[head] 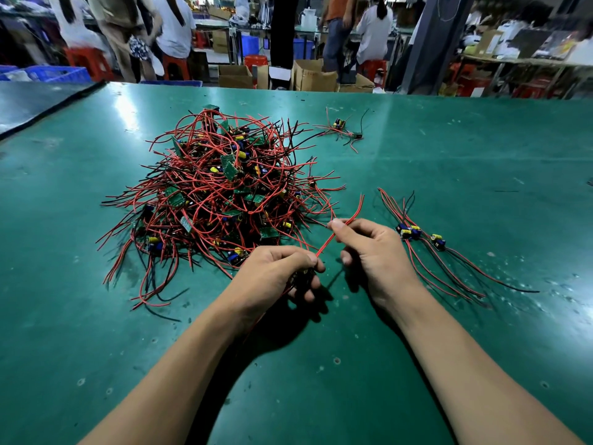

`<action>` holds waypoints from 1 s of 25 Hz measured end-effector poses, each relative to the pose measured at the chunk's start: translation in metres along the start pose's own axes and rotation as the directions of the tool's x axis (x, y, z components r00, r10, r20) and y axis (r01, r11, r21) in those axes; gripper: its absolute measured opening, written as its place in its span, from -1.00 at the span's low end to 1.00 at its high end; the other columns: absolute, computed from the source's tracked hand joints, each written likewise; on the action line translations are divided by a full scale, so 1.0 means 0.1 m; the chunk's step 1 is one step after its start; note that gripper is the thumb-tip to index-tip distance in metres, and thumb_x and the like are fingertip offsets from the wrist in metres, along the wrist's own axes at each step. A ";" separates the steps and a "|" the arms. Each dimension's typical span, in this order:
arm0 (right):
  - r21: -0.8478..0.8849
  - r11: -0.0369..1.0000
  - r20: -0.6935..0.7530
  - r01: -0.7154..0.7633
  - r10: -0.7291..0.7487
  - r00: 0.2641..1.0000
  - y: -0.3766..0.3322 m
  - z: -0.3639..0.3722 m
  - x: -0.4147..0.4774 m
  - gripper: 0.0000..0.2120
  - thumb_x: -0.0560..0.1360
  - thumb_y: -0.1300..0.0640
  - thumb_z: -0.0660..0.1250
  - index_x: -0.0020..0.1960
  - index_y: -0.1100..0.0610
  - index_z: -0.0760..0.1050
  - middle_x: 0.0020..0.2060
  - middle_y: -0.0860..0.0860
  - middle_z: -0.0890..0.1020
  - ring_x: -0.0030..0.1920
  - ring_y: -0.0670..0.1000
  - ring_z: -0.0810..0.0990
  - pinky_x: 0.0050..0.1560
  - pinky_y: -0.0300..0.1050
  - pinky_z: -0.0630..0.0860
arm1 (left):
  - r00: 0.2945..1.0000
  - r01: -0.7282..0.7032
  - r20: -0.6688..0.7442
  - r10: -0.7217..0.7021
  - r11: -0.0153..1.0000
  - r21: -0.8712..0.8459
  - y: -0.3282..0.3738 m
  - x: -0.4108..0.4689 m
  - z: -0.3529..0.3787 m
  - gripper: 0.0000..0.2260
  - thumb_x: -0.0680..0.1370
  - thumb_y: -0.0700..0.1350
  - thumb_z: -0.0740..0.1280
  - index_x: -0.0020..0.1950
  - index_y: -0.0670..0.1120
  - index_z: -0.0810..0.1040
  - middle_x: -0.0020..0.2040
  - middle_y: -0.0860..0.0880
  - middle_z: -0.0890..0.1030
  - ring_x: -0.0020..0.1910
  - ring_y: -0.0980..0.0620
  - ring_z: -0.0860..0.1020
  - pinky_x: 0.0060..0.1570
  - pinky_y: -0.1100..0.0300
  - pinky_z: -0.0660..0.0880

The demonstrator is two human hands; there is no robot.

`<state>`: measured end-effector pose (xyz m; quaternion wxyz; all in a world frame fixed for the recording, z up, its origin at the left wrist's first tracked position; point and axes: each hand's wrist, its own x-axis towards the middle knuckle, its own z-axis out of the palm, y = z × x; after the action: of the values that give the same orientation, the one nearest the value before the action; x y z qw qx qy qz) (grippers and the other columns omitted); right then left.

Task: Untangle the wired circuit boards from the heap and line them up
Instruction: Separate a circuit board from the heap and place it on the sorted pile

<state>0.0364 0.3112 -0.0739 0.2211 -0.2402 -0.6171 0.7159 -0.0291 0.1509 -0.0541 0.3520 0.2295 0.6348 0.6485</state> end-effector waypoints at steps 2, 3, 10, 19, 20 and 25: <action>-0.021 1.000 -0.083 0.022 -0.024 0.996 -0.01 0.00 0.02 -0.73 0.51 -0.03 0.46 -0.23 0.14 0.56 -0.57 0.02 0.41 -0.62 -0.03 0.20 -0.54 -0.30 0.15 | 1.000 -0.001 0.006 0.001 1.000 0.010 0.00 0.01 0.01 -0.81 0.58 -0.26 0.28 -0.19 -0.23 0.62 -0.39 -0.14 0.58 -0.50 0.00 0.51 -0.49 0.32 0.43; -0.019 0.999 -0.120 0.048 -0.050 0.992 -0.01 0.00 0.03 -0.72 0.51 -0.01 0.46 -0.29 0.10 0.54 -0.57 0.00 0.41 -0.62 -0.03 0.21 -0.54 -0.32 0.14 | 1.000 0.002 0.010 -0.002 1.000 0.017 0.00 0.01 0.01 -0.80 0.58 -0.26 0.28 -0.19 -0.23 0.63 -0.39 -0.14 0.58 -0.50 0.00 0.51 -0.49 0.32 0.43; 0.272 0.959 -0.261 0.076 -0.002 0.965 -0.14 -0.13 0.13 -0.84 0.55 0.21 0.40 -0.20 0.16 0.52 -0.44 -0.04 0.45 -0.62 -0.14 0.27 -0.56 -0.31 0.24 | 0.998 0.024 0.051 -0.027 0.998 0.064 -0.01 -0.02 0.01 -0.78 0.57 -0.24 0.29 -0.24 -0.17 0.65 -0.38 -0.14 0.60 -0.49 -0.02 0.52 -0.48 0.30 0.44; 0.754 0.518 0.284 -0.403 0.296 0.912 -0.38 -0.24 0.00 -0.83 0.43 0.18 0.35 -0.31 0.21 0.52 -0.44 -0.08 0.29 -0.67 -0.15 0.27 -0.61 -0.35 0.25 | 1.000 -0.004 0.021 0.003 1.000 0.030 -0.02 -0.01 0.00 -0.82 0.57 -0.25 0.30 -0.19 -0.22 0.64 -0.37 -0.15 0.61 -0.45 -0.04 0.55 -0.42 0.29 0.48; 0.742 0.548 0.261 -0.385 0.293 0.920 -0.39 -0.23 -0.01 -0.83 0.43 0.16 0.36 -0.30 0.21 0.53 -0.43 -0.08 0.31 -0.66 -0.16 0.28 -0.60 -0.36 0.26 | 1.000 -0.005 0.013 0.005 1.000 0.023 -0.02 0.00 -0.01 -0.82 0.57 -0.26 0.30 -0.19 -0.23 0.64 -0.37 -0.15 0.61 -0.45 -0.04 0.55 -0.43 0.29 0.49; 0.738 0.597 0.168 -0.313 0.287 0.943 -0.36 -0.23 0.01 -0.77 0.42 0.12 0.39 -0.37 0.20 0.54 -0.56 -0.09 0.29 -0.65 -0.17 0.29 -0.62 -0.35 0.27 | 1.000 -0.018 0.009 0.018 1.000 0.025 -0.05 0.01 0.00 -0.81 0.56 -0.25 0.31 -0.22 -0.21 0.64 -0.39 -0.15 0.61 -0.46 -0.04 0.54 -0.44 0.29 0.48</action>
<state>0.0507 0.3343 -0.0409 0.1676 -0.2148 -0.2167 0.9374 -0.0290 0.1513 -0.0587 0.3462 0.2425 0.6392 0.6425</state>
